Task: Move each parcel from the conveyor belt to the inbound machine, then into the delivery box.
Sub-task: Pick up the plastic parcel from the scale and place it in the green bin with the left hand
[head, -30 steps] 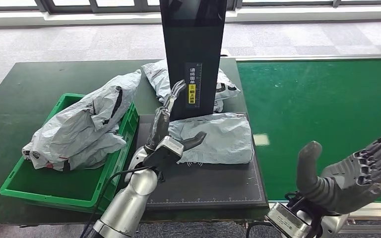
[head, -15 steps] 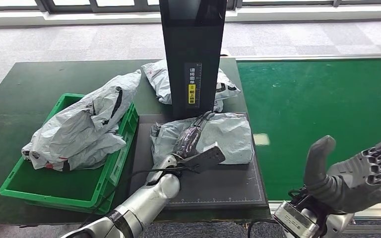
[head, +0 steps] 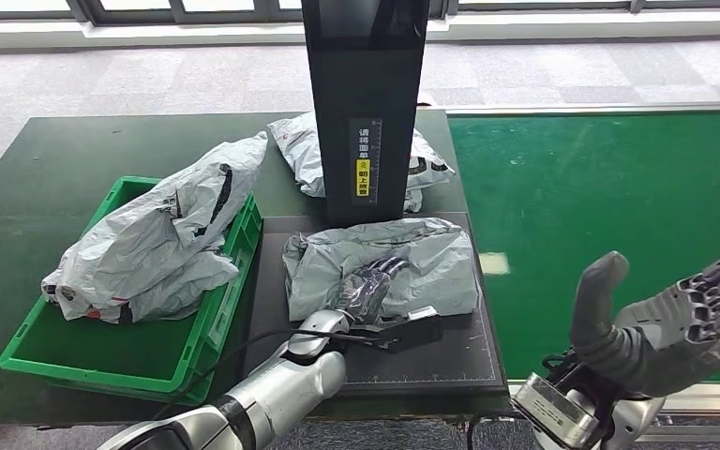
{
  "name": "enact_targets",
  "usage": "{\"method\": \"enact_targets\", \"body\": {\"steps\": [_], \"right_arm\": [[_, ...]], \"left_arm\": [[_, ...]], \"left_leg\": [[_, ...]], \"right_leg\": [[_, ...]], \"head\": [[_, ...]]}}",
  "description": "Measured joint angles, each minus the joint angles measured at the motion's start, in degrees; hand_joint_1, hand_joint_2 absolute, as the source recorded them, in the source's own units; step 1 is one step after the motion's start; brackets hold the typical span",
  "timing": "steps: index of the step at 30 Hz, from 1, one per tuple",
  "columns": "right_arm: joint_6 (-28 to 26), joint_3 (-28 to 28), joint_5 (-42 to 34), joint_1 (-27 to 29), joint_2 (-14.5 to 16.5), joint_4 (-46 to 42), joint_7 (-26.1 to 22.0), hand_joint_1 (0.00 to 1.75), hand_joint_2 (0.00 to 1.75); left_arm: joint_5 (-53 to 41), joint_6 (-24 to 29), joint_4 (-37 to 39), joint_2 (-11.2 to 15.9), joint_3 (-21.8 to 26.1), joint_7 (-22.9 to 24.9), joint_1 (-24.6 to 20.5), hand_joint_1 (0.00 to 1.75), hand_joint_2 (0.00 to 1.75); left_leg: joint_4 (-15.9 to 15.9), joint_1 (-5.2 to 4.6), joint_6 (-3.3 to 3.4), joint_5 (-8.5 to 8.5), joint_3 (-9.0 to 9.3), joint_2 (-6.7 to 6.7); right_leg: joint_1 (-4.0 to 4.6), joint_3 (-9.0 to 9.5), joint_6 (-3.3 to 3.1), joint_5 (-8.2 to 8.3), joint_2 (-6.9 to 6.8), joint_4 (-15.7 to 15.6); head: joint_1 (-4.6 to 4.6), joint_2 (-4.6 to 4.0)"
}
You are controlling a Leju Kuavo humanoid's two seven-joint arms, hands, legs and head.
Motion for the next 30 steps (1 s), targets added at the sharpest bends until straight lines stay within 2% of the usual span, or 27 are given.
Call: {"method": "enact_targets", "body": {"steps": [3,19,22,25,27,30], "right_arm": [[0.00,0.00,-0.03,-0.01,0.01,0.04,0.00,0.00,1.75],[0.00,0.02,0.00,-0.01,0.02,0.11,0.00,0.00,1.75],[0.00,0.02,0.18,0.01,0.02,0.11,0.00,0.00,1.75],[0.00,0.02,0.52,0.03,0.02,0.08,0.00,0.00,1.75],[0.00,0.02,0.72,0.06,0.02,-0.01,0.00,0.00,1.75],[0.00,0.02,0.90,0.07,0.02,-0.12,0.00,0.00,1.75]], "left_arm": [[-0.51,-0.36,0.73,0.00,-1.54,0.53,-0.39,1.75,1.75],[-6.20,-1.27,2.23,0.00,-6.72,7.57,-1.71,1.75,1.75],[-8.59,2.64,2.44,0.00,-7.31,10.37,-1.84,1.75,1.75],[-12.72,12.36,1.63,0.16,-7.61,14.41,-1.80,1.75,1.75],[-18.51,17.69,-2.21,0.76,-6.75,15.66,-1.04,1.75,1.75],[-30.20,20.31,-13.68,1.43,-1.03,11.24,2.77,1.75,1.75]], "left_leg": [[0.00,0.00,0.00,0.00,0.00,0.00],[0.00,0.00,0.00,0.00,0.02,0.00],[0.00,0.00,0.00,0.00,0.02,0.01],[0.00,0.00,0.00,0.01,0.02,0.00],[0.00,0.00,0.01,0.01,0.01,-0.03],[0.00,0.00,0.02,0.00,0.01,0.00]], "right_leg": [[0.00,0.00,0.00,0.00,0.00,0.00],[0.00,0.03,0.01,0.00,0.00,0.00],[0.00,0.02,0.01,0.00,0.00,0.00],[0.00,0.01,0.01,0.00,0.00,0.00],[0.00,0.01,0.01,0.00,-0.02,0.00],[-0.01,-0.01,0.01,0.00,0.01,0.01]], "head": [[0.00,0.00],[0.00,0.00],[0.00,0.00],[-0.01,0.00],[-0.01,0.00],[0.00,0.00]]}}
